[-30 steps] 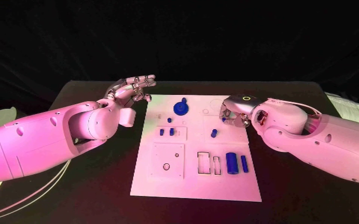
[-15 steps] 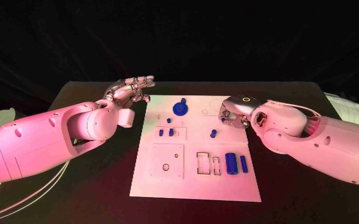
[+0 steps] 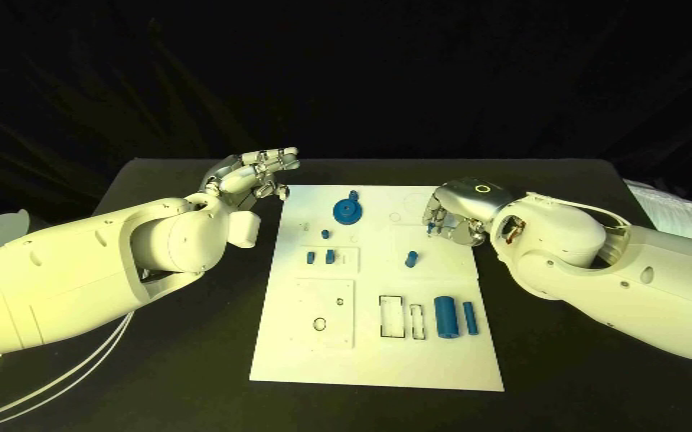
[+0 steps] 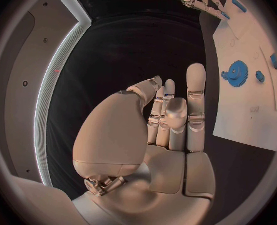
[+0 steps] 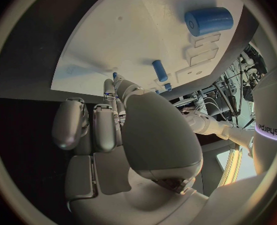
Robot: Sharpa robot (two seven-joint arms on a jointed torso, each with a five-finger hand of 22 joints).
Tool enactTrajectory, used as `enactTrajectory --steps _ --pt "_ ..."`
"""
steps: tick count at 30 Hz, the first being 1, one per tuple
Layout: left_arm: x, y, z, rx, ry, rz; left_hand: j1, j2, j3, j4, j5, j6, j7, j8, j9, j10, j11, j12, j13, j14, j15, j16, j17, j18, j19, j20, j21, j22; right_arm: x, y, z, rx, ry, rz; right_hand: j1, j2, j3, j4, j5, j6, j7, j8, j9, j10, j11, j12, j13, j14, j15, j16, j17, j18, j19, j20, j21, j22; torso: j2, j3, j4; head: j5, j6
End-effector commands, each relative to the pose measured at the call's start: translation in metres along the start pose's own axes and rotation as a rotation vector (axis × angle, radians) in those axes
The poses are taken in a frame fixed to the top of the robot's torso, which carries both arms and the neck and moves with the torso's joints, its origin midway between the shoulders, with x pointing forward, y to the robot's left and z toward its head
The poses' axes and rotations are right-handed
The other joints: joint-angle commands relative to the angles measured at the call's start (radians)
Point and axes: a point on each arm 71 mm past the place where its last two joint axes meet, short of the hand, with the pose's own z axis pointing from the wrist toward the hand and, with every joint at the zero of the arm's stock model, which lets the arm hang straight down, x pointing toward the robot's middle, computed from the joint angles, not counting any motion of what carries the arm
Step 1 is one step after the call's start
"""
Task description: Assemble the parts on the task board
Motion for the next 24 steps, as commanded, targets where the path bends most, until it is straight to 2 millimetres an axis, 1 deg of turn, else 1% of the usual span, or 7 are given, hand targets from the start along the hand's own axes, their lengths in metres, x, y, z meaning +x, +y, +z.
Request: enactTrajectory --steps 1,6,12,14,18,20,24 --pt "0.002 -0.001 0.000 0.006 0.016 0.005 0.008 0.004 -0.001 -0.006 -0.002 -0.005 0.002 0.004 -0.001 -0.007 0.000 0.003 0.001 0.007 0.000 0.000 -0.002 0.009 0.005 -0.001 -0.005 -0.002 -0.007 0.005 -0.004 -0.014 -0.041 0.019 -0.013 -0.002 0.007 0.002 0.003 0.008 -0.001 0.002 0.004 0.005 0.000 -0.005 -0.001 0.059 0.000 0.006 0.001 0.007 0.006 -0.002 0.002 0.002 0.000 -0.0002 -0.0001 0.000 0.000" --pt "0.002 -0.001 0.000 0.007 0.017 0.005 0.008 0.004 -0.001 -0.006 -0.002 -0.005 0.002 0.004 -0.001 -0.007 0.000 0.003 0.001 0.007 0.000 0.000 -0.002 0.009 0.005 -0.001 -0.005 -0.002 -0.015 0.020 -0.009 -0.055 -0.069 0.041 -0.016 -0.004 0.008 0.001 0.004 0.009 0.000 0.002 0.004 0.006 0.000 -0.005 -0.001 0.058 0.000 0.006 0.000 0.007 0.005 -0.002 0.002 0.001 0.001 0.0005 0.0002 0.004 -0.001" --pt "0.003 0.000 0.000 0.007 0.021 0.004 0.007 0.004 -0.002 -0.006 -0.002 -0.006 0.002 0.003 -0.001 -0.008 0.000 0.004 0.001 0.005 0.000 -0.002 -0.007 0.009 0.004 0.000 -0.010 -0.006 -0.023 0.050 -0.012 -0.140 -0.099 0.070 -0.016 -0.005 0.015 -0.003 0.004 0.008 0.001 0.001 0.005 0.006 0.001 -0.008 -0.002 0.058 0.002 0.006 0.000 0.007 0.005 -0.001 0.002 0.002 0.001 0.0000 0.0025 0.008 -0.004" --pt "0.004 0.000 0.001 0.006 0.022 0.003 0.007 0.004 -0.002 -0.006 -0.002 -0.006 0.002 0.003 -0.001 -0.008 0.000 0.004 0.001 0.005 0.000 -0.002 -0.007 0.009 0.004 0.000 -0.010 -0.006 -0.024 0.062 -0.012 -0.173 -0.104 0.078 -0.017 -0.005 0.018 -0.005 0.004 0.007 0.002 0.000 0.005 0.007 0.002 -0.009 -0.003 0.058 0.003 0.006 0.000 0.007 0.005 0.000 0.002 0.002 0.001 -0.0004 0.0014 0.016 -0.007" --pt "0.006 0.000 0.001 0.005 0.028 0.001 0.007 0.004 -0.002 -0.006 -0.002 -0.006 0.002 0.003 -0.001 -0.008 0.000 0.004 0.001 0.005 0.000 -0.002 -0.007 0.009 0.004 0.000 -0.010 -0.006 -0.023 0.083 -0.010 -0.229 -0.101 0.091 -0.017 -0.006 0.023 -0.008 0.004 0.007 0.004 -0.001 0.006 0.007 0.003 -0.011 -0.003 0.058 0.004 0.005 -0.001 0.006 0.005 0.002 0.002 0.002 0.001 -0.0012 0.0023 0.030 -0.015" --pt "0.008 0.001 0.001 0.004 0.033 0.000 0.006 0.004 -0.003 -0.006 -0.002 -0.007 0.002 0.003 -0.001 -0.009 0.001 0.005 0.001 0.005 0.001 -0.002 -0.008 0.010 0.003 0.000 -0.012 -0.007 -0.017 0.096 -0.009 -0.260 -0.085 0.100 -0.018 -0.006 0.027 -0.011 0.004 0.006 0.005 -0.002 0.006 0.007 0.004 -0.012 -0.003 0.057 0.005 0.005 -0.001 0.007 0.005 0.003 0.002 0.001 0.001 -0.0018 0.0020 0.040 -0.022" --pt "0.011 0.002 0.002 0.002 0.040 -0.002 0.005 0.004 -0.003 -0.006 -0.002 -0.008 0.003 0.003 -0.001 -0.010 0.001 0.005 0.001 0.004 0.001 -0.002 -0.009 0.010 0.003 0.000 -0.012 -0.007 -0.002 0.115 -0.006 -0.307 -0.042 0.119 -0.023 -0.011 0.029 -0.014 0.004 0.005 0.007 -0.003 0.007 0.007 0.006 -0.015 -0.004 0.057 0.009 0.006 0.000 0.006 0.004 0.006 0.002 0.001 0.002 -0.0008 -0.0002 0.055 -0.030"
